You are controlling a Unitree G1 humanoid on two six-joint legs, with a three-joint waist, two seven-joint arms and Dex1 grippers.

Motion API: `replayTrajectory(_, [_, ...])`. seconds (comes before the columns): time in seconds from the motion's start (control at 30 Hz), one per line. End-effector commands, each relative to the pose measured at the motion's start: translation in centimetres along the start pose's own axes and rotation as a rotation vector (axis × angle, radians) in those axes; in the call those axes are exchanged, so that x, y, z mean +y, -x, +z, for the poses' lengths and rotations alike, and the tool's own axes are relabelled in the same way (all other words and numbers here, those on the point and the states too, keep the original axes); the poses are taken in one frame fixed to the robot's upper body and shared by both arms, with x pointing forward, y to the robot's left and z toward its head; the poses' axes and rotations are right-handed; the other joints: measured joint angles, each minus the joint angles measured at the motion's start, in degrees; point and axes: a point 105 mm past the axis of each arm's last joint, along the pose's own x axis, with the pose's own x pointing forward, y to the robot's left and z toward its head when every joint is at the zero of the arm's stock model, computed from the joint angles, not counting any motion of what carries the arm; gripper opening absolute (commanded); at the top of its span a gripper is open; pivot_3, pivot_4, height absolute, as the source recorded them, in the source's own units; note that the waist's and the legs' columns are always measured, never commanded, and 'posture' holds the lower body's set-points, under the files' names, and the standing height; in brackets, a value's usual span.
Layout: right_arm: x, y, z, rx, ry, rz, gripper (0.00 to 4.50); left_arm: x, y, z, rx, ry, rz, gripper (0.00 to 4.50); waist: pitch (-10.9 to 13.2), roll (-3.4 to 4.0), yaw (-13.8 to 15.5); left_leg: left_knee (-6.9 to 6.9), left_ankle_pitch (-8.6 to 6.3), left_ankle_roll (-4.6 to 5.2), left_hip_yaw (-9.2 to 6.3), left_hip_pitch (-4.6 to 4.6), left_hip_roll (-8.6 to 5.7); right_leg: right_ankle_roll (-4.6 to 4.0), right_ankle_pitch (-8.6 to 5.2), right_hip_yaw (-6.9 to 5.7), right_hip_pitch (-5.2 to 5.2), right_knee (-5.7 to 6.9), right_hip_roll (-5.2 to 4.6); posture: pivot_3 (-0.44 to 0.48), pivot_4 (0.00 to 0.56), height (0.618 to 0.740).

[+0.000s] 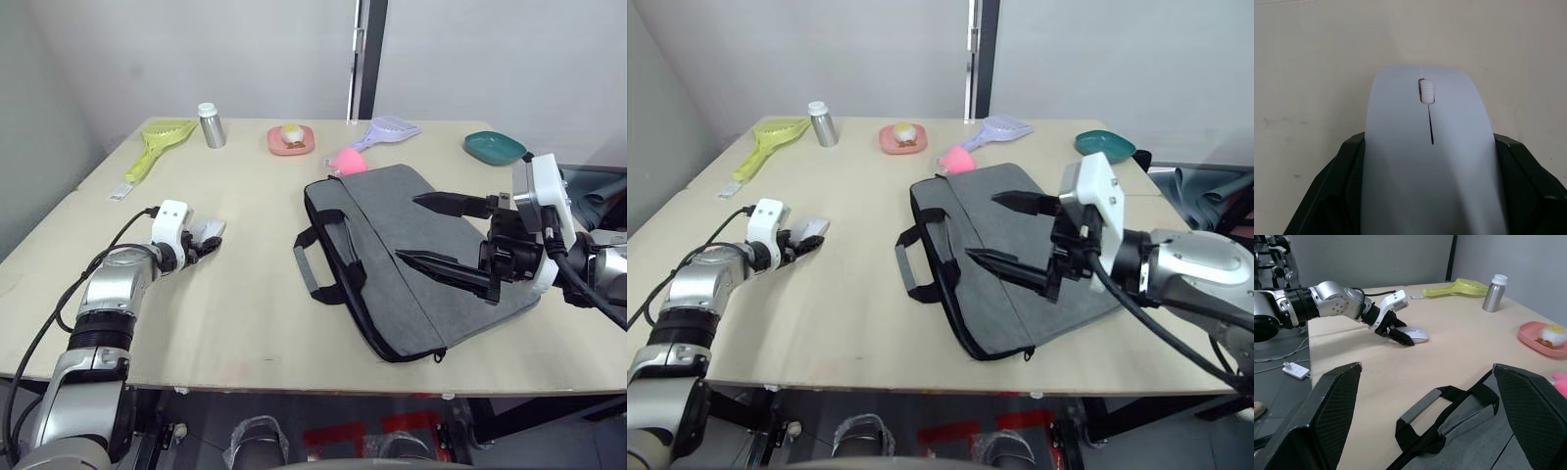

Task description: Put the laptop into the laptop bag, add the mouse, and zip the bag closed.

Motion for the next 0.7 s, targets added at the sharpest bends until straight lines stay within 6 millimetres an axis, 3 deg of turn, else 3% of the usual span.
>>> replayTrajectory(0.03, [0.0,0.2,0.7,-0.012,0.033,-0.009,4.50,0.8,0.3,-0.2,0.036,-0.031,0.004,2.88,0.00,0.00,-0.05,-0.02,0.00,0.00,0.00,0.01,0.00,0.00,0.00,-0.01,0.00,0.00,0.01,0.000,0.150,0.740])
replayTrajectory(0.17, [-2.9,-1.4,-1.3,0.071,-0.044,-0.153,4.50,-1.0,2.5,2.5,-0.079,-0.081,-0.262,2.88,0.01,0.00,-0.94,-0.05,0.02,-0.04,0.04,-0.04,0.00,0.04,0.01,0.04,-0.08,-0.05,0.02,0.000,0.150,0.740])
replayTrajectory(0.3, [-5.2,-3.7,-5.3,0.239,-0.214,-0.286,4.50,-3.6,6.5,3.5,-0.090,-0.146,-0.592,2.88,0.08,0.10,-1.01,-0.17,0.21,-0.44,0.08,-0.06,0.02,0.04,0.02,0.07,-0.23,-0.04,0.06,0.000,0.150,0.740])
replayTrajectory(0.47, [-5.2,-6.9,-6.7,0.284,-0.306,-0.325,4.50,-5.0,9.0,3.6,-0.063,-0.311,-0.753,2.88,0.23,0.31,-0.84,-0.67,0.22,-0.60,0.16,-0.19,0.06,-0.03,-0.07,0.03,-0.50,-0.16,0.16,0.000,0.150,0.740])
replayTrajectory(0.57, [-4.5,-9.0,-7.3,0.299,-0.353,-0.316,4.50,-6.2,9.3,4.1,-0.091,-0.398,-0.800,2.88,0.24,0.33,-0.63,-0.85,0.23,-0.66,0.16,-0.22,0.05,0.02,-0.05,-0.02,-0.59,-0.16,0.17,0.000,0.150,0.740])
replayTrajectory(0.7, [-4.6,-10.0,-9.3,0.363,-0.395,-0.353,4.50,-7.9,9.5,4.2,-0.116,-0.444,-0.856,2.88,0.24,0.33,-0.49,-0.87,0.22,-0.69,0.10,-0.31,0.06,0.35,0.14,-0.12,-0.59,-0.22,0.17,0.000,0.150,0.740])
